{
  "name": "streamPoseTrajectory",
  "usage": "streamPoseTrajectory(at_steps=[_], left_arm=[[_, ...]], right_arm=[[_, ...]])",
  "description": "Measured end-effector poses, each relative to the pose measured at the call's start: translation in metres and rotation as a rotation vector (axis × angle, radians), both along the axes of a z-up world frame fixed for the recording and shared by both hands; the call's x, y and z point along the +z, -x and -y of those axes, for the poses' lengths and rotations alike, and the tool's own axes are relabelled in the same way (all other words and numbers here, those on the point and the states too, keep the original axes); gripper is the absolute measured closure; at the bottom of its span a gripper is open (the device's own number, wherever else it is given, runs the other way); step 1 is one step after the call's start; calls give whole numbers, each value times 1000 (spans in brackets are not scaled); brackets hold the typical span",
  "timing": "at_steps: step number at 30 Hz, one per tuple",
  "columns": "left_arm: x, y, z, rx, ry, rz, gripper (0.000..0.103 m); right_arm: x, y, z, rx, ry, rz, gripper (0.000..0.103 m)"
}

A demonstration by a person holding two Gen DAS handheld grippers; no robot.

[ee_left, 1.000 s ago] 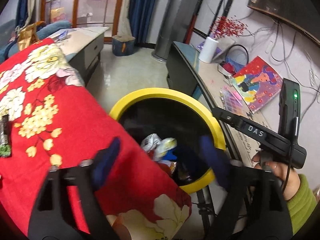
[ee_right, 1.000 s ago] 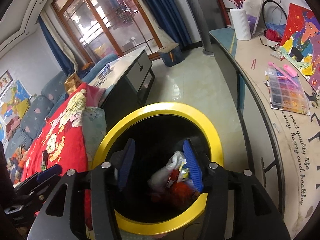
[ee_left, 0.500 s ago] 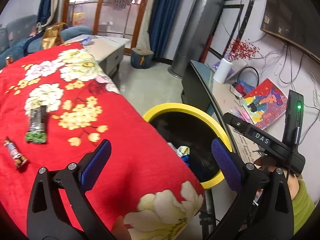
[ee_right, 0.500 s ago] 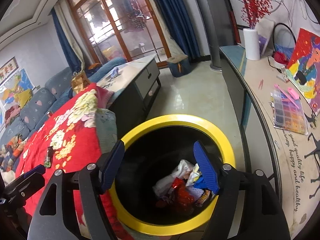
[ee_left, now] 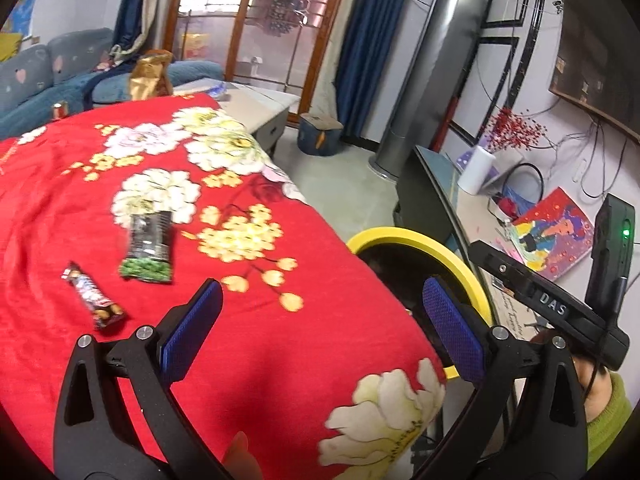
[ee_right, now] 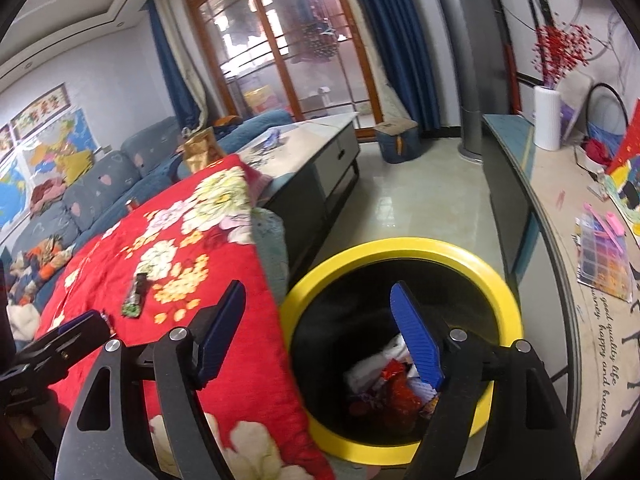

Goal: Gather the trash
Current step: 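Move both open tools back over the chocolate bar and snack packet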

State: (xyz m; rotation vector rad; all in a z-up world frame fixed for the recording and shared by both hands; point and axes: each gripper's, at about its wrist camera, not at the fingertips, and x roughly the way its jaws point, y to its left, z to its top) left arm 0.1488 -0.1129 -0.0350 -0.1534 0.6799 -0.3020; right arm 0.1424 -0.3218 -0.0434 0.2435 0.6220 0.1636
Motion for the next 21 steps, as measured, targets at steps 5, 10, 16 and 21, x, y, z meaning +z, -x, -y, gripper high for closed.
streamPoseTrajectory(at_steps=[5, 10, 16, 21], left_arm=[[3, 4, -16, 34, -9, 15, 11], [4, 5, -35, 79, -10, 20, 11], [2, 5, -60, 141, 4, 12, 11], [0, 6, -77, 181, 17, 5, 11]], right_arm=[[2, -1, -21, 50, 10, 2, 30], [3, -1, -39, 92, 23, 4, 28], [4, -1, -59, 139, 34, 5, 28], [4, 0, -73, 169, 39, 3, 28]])
